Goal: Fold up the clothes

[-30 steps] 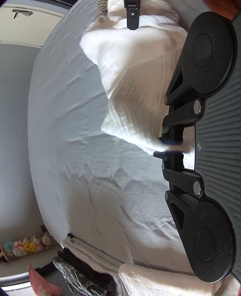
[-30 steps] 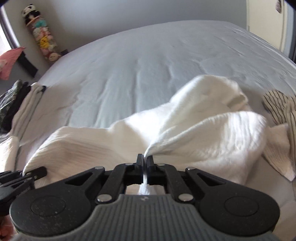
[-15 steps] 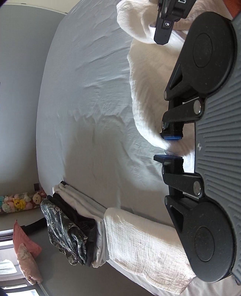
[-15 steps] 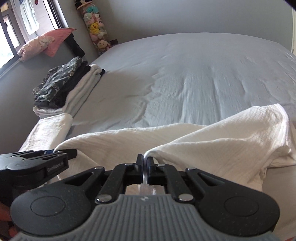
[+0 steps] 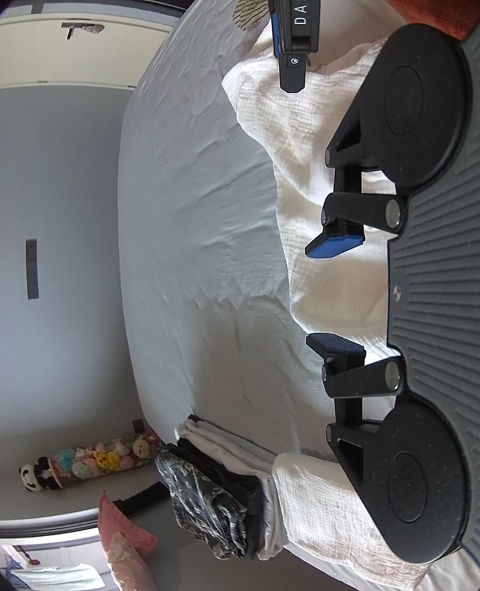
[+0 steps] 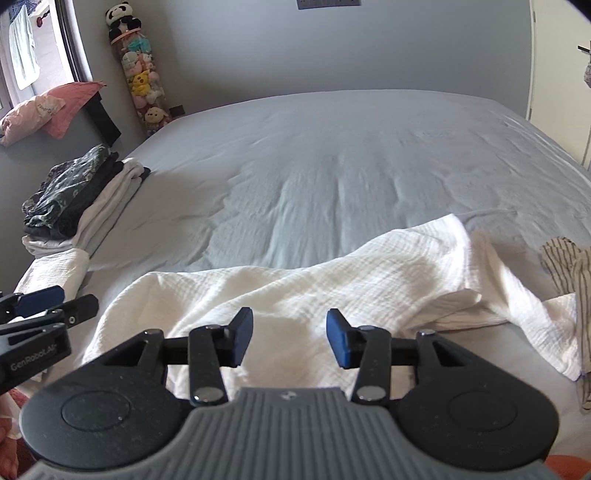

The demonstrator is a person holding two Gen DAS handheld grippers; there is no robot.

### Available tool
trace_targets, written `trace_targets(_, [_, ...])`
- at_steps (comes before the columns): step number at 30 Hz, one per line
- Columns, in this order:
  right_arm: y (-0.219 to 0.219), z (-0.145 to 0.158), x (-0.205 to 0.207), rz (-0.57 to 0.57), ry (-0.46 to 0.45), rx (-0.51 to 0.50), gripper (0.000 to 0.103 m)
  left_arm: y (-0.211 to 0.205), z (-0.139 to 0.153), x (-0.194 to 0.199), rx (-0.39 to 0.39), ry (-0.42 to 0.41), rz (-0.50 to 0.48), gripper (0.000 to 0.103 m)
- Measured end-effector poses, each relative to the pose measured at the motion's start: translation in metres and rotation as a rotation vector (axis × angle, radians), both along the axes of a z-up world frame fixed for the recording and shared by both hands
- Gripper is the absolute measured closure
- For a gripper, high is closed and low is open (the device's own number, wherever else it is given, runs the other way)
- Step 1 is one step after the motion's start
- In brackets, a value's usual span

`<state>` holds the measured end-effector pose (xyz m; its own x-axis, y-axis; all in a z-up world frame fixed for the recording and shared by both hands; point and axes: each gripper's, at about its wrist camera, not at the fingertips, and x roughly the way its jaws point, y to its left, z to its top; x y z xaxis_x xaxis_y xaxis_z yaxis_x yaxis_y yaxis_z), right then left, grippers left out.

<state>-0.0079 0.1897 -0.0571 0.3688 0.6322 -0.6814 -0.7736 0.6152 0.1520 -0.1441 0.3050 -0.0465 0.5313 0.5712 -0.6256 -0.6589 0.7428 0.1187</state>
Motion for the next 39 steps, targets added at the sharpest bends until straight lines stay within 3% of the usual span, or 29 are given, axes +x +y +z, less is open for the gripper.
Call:
trace_targets(8, [-0.047,-0.001,0.045,-0.08,-0.053,-0.085,0.053,-0.013,-0.009,0.011,-0.121,-0.037,-0.143,0.044])
trace_targets(13, [-0.071,-0.011,0.071,-0.121,-0.068,-0.152,0.053,-0.035,-0.02,0.034,-0.12,-0.004,-0.255,0.041])
trace_targets(20, [-0.088,-0.032,0.09,-0.163,-0.026,-0.165,0.051,-0.07,-0.042,0.068,-0.105,0.072,-0.437,0.038])
trace_targets(30, [-0.088,-0.053,0.097,-0.159,0.034,-0.135,0.05,-0.1,-0.063,0.065,-0.074,0.184,-0.62,0.037])
trace_targets(35, [-0.086,-0.055,0.097,-0.141,0.035,-0.132,0.05,-0.113,-0.073,0.072,-0.07,0.212,-0.667,0.037])
trace_targets(39, [-0.09,-0.056,0.1,-0.143,0.058,-0.112,0.05,-0.115,-0.088,0.083,-0.05,0.276,-0.632,0.037])
